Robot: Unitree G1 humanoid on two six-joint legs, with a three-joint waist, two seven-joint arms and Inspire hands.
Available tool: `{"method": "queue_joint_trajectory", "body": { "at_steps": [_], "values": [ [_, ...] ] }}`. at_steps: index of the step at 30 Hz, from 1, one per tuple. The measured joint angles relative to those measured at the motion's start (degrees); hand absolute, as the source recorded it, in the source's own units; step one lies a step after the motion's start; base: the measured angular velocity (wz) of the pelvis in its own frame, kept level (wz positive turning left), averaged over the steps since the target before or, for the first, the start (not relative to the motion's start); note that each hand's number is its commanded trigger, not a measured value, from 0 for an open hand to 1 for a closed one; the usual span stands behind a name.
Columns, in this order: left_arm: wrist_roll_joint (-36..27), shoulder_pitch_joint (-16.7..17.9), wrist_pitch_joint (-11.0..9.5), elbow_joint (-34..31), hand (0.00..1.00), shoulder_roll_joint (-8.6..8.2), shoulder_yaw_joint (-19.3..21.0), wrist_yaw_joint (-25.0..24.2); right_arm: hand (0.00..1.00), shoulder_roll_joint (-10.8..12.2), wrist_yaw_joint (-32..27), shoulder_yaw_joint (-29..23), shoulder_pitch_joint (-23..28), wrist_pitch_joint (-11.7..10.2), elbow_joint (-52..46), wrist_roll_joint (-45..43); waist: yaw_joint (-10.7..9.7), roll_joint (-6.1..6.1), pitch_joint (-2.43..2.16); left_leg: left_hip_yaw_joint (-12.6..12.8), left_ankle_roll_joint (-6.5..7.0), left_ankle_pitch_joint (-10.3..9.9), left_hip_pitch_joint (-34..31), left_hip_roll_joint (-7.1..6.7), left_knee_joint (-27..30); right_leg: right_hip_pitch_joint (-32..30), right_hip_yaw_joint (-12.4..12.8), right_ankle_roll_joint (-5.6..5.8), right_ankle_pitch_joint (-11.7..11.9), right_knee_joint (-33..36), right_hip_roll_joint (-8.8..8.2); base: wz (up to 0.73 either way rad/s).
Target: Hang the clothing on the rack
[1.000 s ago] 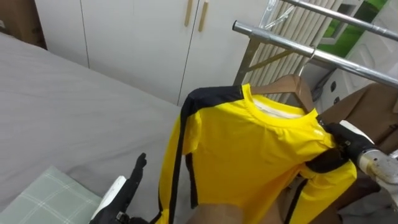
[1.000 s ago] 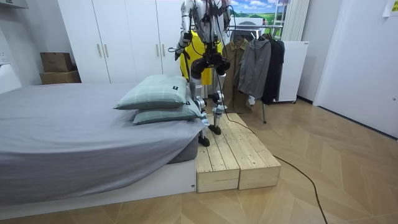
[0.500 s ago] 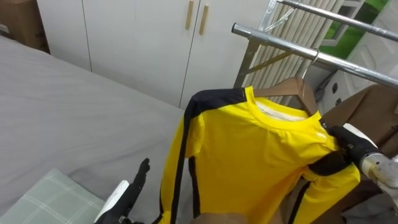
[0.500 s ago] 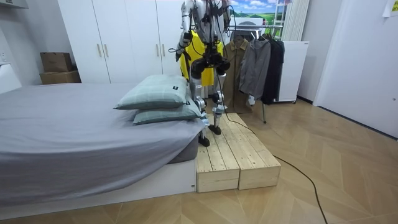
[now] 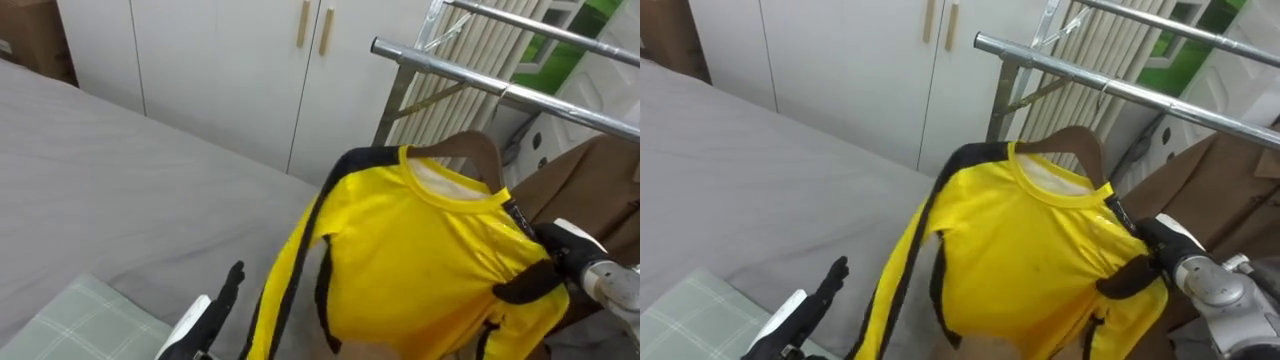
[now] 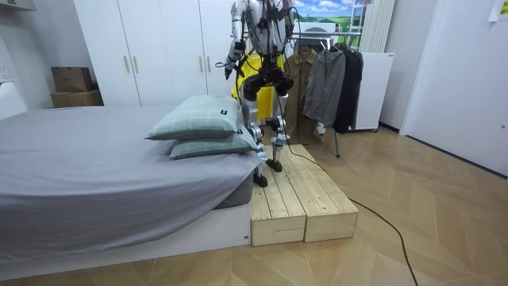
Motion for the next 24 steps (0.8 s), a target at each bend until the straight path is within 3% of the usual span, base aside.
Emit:
{"method": "queue_joint_trajectory", "body": {
  "at_steps": [24],
  "values": [
    [-0.1, -1.3, 0.5, 0.0, 0.00, -0.36, 0.9, -0.8, 0.00, 0.0, 0.2, -0.3, 0.0, 0.4, 0.0, 0.1, -0.5, 0.62, -0.36, -0.1, 0.01, 0.0, -0.1, 0.00, 0.8, 0.2, 0.1, -0.04, 0.0, 0.1, -0.17, 0.00]
  ]
}}
